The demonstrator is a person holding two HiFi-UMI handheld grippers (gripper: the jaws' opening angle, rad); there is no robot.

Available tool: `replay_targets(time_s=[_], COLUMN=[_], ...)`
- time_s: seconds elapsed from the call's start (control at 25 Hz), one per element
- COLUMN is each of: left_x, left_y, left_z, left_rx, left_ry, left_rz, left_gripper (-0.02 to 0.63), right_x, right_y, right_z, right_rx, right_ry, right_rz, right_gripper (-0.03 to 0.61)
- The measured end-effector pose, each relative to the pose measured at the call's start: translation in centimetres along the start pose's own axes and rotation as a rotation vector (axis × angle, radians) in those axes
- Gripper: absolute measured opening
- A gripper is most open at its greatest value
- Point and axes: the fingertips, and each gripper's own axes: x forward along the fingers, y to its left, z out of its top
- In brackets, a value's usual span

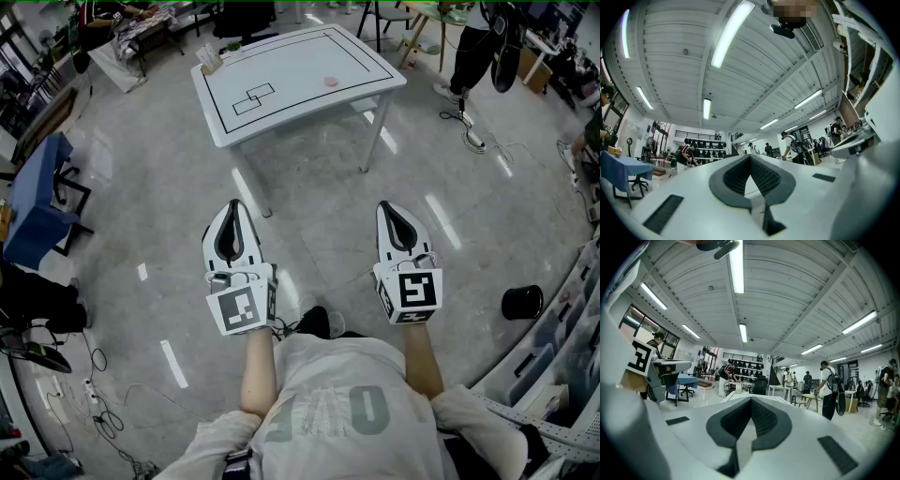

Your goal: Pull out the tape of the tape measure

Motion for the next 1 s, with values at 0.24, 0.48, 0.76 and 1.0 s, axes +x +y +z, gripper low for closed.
replay_targets(time_s=[0.24, 0.48, 0.76, 1.0], left_x=[2.2, 3.4, 3.1, 4.4], left_y=[1.0, 0.2, -0.9, -0.9], left_z=[1.0, 0.6, -1.4, -3.8], left_rx=[0.004, 0.025, 0.014, -0.023], left_ry=[0.039, 0.027, 0.053, 0.068], left_rz=[-0.018, -0.049, -0.053, -0.017], left_gripper=[0.026, 0.026, 0.028, 0.028], right_x=[2.1, 3.0, 2.8, 4.2], right_y=[0.7, 0.0, -0.7, -1.4], right_z=[1.2, 0.6, -2.2, -4.5], right_rx=[0.045, 0.06, 0.11, 0.131], right_ry=[-0.016, -0.014, 0.001, 0.051], right_rz=[-0.011, -0.016, 0.027, 0.057], right_gripper=[0.029, 0.029, 0.029, 0.029])
